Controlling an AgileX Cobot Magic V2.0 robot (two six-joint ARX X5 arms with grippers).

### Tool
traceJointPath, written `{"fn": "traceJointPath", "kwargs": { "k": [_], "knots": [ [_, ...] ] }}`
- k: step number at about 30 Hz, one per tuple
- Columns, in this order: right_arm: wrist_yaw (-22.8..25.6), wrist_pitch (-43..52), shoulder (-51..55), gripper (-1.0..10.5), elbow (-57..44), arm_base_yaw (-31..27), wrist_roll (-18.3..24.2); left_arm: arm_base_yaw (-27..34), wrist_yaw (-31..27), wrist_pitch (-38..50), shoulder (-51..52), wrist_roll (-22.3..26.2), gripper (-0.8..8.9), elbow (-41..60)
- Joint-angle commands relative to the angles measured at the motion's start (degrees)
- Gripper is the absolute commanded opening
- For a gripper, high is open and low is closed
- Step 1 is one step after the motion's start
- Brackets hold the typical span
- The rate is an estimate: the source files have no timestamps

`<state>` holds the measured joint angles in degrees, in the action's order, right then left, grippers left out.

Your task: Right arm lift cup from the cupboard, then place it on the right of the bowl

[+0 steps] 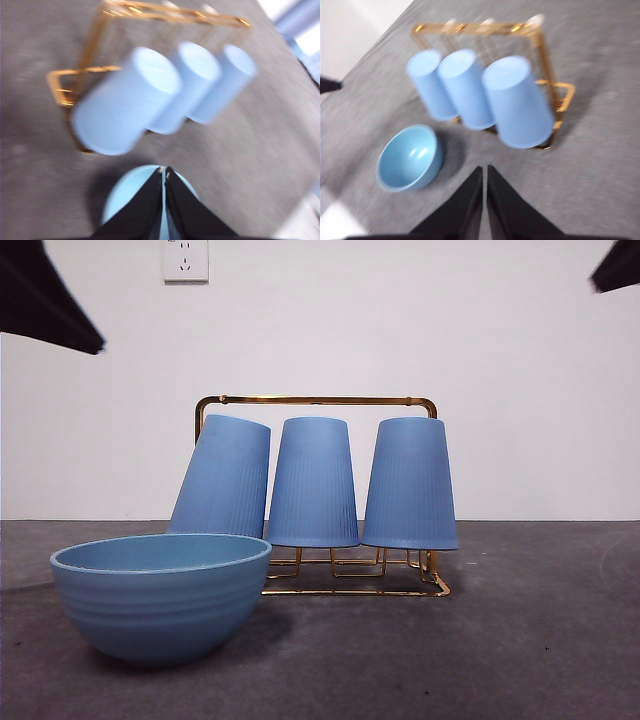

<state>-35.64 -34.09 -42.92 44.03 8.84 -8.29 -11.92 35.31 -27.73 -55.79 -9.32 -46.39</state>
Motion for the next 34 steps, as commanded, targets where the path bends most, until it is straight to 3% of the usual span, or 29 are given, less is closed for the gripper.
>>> {"fn": "traceJointPath", "kwargs": {
  "k": [1, 4, 11, 13, 18, 20, 24, 29, 34],
  "knots": [
    [-3.8, 0.4, -1.9, 0.1, 1.1, 1.6, 4.2, -1.0, 6.1, 0.3, -1.4, 5.0, 0.07, -1.7],
    [-7.1, 0.7, -3.1, 0.1, 1.1, 2.9, 5.2, -2.3, 8.0, 0.3, -1.5, 8.3, 0.07, -1.8],
    [-5.4, 0.7, -3.2, 0.2, 1.1, 3.5, 7.3, -3.7, 8.0, 0.5, -1.5, 10.9, 0.33, -1.8],
    [-4.8, 0.7, -3.2, 1.1, 1.1, 3.5, 7.3, -3.9, 8.0, 0.7, -1.5, 10.9, 1.14, -1.8],
    [-4.8, 1.5, -3.2, 4.3, 1.1, 3.5, 7.3, -3.9, 8.0, 0.9, -1.5, 10.8, 4.26, -1.8],
    [-4.8, 1.7, -3.2, 5.2, 1.1, 3.5, 7.2, -4.0, 8.0, 1.1, -1.5, 10.3, 4.74, -1.8],
    [-4.8, 1.9, -3.2, 5.7, 1.1, 3.5, 6.4, -4.0, 8.0, 1.6, -1.5, 9.7, 4.72, -1.8],
    [-4.6, 2.9, -3.6, 5.7, 1.4, 3.5, 1.7, -4.0, 8.1, 1.5, -1.5, 8.4, 4.68, -1.8],
    [0.4, -1.8, -9.2, 5.7, 6.8, 4.5, -0.8, -4.0, 8.1, 1.5, -1.4, 8.4, 4.68, -1.8]
  ]
}}
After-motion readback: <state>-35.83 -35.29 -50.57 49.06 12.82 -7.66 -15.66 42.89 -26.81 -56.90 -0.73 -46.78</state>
